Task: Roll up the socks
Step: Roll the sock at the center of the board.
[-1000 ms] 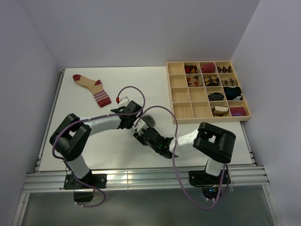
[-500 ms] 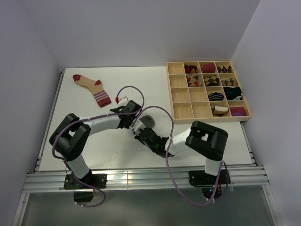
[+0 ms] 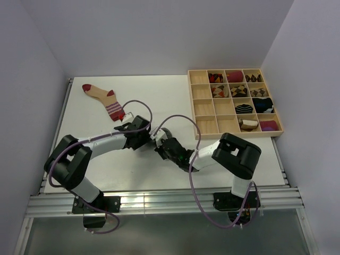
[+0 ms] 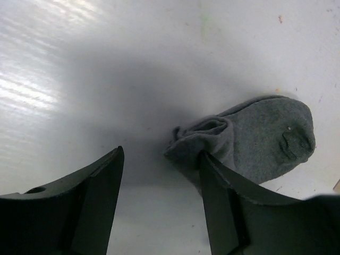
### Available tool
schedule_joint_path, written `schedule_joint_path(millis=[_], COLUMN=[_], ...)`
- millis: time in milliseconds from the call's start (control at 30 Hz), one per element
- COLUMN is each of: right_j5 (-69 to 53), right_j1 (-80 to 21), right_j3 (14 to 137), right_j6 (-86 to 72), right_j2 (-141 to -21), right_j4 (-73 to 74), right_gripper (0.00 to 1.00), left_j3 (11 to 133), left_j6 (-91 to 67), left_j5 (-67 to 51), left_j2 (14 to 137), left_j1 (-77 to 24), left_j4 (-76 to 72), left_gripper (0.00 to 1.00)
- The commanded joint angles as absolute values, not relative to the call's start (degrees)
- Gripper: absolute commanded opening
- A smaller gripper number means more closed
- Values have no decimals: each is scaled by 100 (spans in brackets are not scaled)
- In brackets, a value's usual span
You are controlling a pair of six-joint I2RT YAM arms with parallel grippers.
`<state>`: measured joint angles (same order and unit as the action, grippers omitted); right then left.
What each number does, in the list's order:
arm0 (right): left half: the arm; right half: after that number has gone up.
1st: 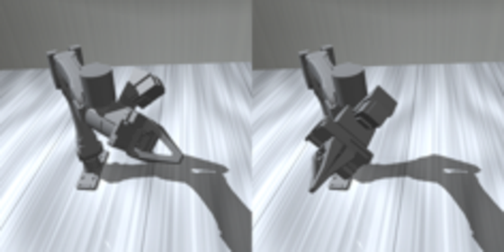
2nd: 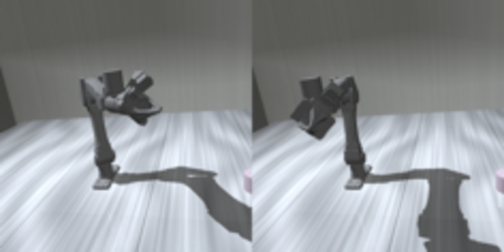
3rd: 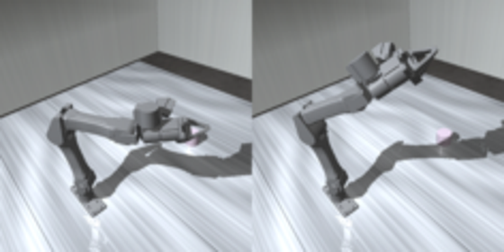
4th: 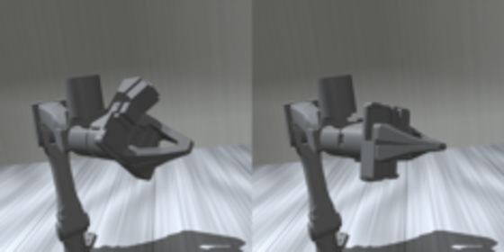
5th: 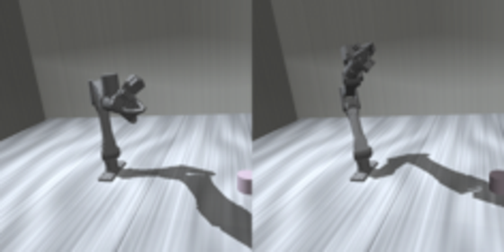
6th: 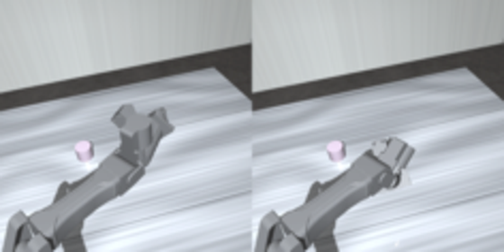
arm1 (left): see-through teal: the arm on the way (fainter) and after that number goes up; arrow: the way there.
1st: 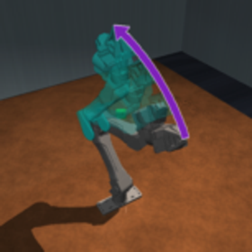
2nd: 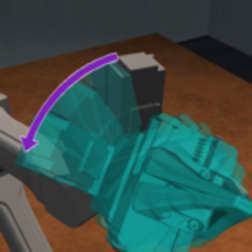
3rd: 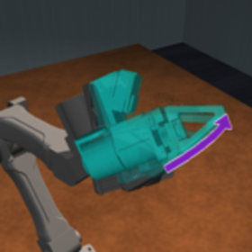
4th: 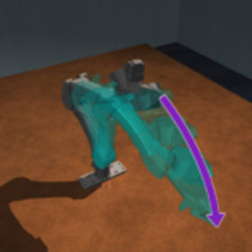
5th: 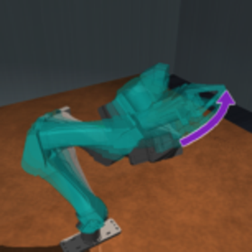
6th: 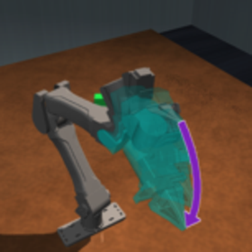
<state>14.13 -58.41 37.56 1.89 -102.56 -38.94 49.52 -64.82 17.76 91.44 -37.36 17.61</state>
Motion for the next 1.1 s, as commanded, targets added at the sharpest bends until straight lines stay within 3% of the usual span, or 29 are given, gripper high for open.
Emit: schedule_joint_path(millis=[0, 100, 267, 433, 567, 900, 1067], right_j5=[749, 30, -1693, -3766, -4690, -5458, -5326], right_j1=[-5661, -5494, -4889, -4167, -3631, -2866, -2637], right_j3=[3665, 3814, 4323, 4570, 4596, 4509, 4465], right_j6=[9, -165, -544, -1343, -2536, -4551, -4738], right_j2=[-10099, -10029, -10177, -10555, -10959, -12023, -12094], right_j4=[-3586, -3252, -2541, -2636, -3199, -4867, -4791], right_gripper=[0, 0, 0, 0, 0, 0, 0], left_j3=[4729, 4492, 3842, 3094, 2778, 2663, 2733], left_j6=[-6785, -6960, -7374, -7242, -7119, -6663, -6434], left_j5=[1652, 1661, 1951, 1960, 1820, 1345, 1178], left_j2=[8684, 8333, 7463, 6655, 6381, 6837, 7206], left_j1=[-3586, -3419, -3261, -3261, -3270, -3427, -3507], left_j4=[1741, 1582, 1092, 203, -193, -1028, -1432], left_gripper=[65, 74, 80, 81, 81, 81, 81])
